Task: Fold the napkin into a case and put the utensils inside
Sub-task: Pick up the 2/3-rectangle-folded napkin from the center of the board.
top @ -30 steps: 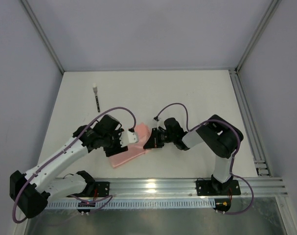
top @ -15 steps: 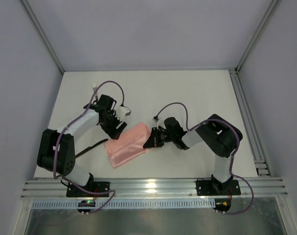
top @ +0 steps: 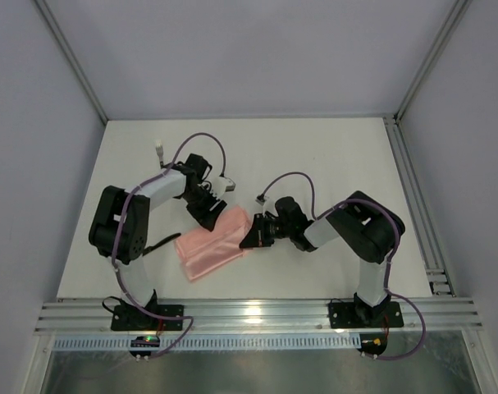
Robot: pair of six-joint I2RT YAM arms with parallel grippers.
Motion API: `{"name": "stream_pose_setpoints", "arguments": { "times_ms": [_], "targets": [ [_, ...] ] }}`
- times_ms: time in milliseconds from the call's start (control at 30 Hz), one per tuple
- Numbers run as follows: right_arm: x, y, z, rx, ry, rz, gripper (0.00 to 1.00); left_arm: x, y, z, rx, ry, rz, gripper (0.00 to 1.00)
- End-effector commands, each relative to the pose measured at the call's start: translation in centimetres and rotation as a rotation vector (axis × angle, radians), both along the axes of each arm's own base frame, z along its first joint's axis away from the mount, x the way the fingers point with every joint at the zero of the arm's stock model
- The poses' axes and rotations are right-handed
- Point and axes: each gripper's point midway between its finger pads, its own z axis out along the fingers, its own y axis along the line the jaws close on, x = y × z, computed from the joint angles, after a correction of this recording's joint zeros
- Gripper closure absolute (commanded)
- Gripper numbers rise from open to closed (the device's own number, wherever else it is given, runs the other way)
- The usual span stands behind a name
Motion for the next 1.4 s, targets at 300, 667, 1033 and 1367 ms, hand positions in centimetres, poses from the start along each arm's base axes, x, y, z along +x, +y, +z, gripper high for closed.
{"name": "stream_pose_setpoints", "arguments": {
  "times_ms": [300,667,1033,1367],
  "targets": [
    [0.3,-0.9,-2.2,-0.065,-0.002,-0.030,0.96,-2.1,-1.7,-4.0,0.050,0.205,-0.027,0.56],
    [0.3,-0.7,-2.2,-0.050,0.012,-0.031,0.96,-2.5,-3.4,-0.7,-0.021,0.207,-0.013,1.00],
    [0.4,-0.6,-2.4,-0.015,0.051,-0.080,0.96,-4.2,-5.0,2.1,0.133,-0.161,-0.172,1.00],
    [0.6,-0.8,-2.0,-0.008,0.043,-0.110,0.96,-1.9,-3.4,3.0,0.251,-0.313,-0.104,1.00]
  ]
}}
